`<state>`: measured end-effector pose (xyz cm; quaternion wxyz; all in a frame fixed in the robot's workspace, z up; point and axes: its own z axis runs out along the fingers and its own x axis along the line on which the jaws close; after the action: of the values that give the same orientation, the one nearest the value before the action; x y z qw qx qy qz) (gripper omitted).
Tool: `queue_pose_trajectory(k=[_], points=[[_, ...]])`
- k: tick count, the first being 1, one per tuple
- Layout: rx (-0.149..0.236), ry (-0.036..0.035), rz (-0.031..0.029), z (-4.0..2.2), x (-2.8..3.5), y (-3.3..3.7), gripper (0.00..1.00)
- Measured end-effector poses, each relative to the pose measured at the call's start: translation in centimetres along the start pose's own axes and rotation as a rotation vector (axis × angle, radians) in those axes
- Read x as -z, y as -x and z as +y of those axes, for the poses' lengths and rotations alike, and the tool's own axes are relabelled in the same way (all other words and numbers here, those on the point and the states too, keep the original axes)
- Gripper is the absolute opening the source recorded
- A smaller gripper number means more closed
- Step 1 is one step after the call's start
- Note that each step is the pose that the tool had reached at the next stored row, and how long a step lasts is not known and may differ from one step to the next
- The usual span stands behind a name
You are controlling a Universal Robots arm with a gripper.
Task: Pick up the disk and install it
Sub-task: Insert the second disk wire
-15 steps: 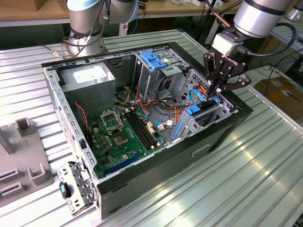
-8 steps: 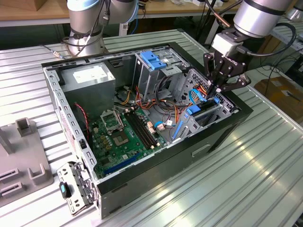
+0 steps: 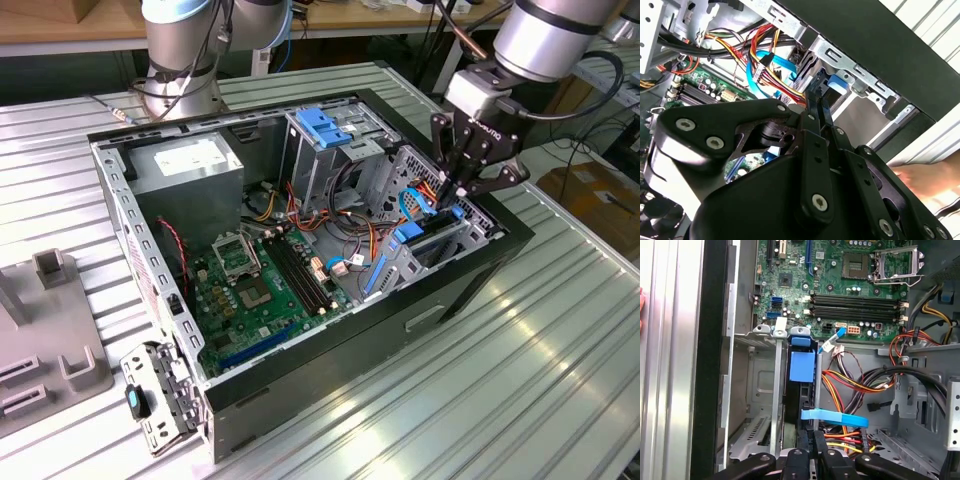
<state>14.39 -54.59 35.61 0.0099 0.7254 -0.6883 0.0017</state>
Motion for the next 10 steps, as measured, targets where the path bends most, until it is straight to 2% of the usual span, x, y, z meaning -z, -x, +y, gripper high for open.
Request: queue_pose_trajectory(k=[2,5,10], points=[[-0.028,0.0005,-0.0002,0.0,-0.05,-0.05,0.16],[-0.052,0.0009,-0.0006,0.0,-0.11,-0.1,0.16],[-0.058,0.001,-0.0005,0.0,-0.14,-0.11,0.16]])
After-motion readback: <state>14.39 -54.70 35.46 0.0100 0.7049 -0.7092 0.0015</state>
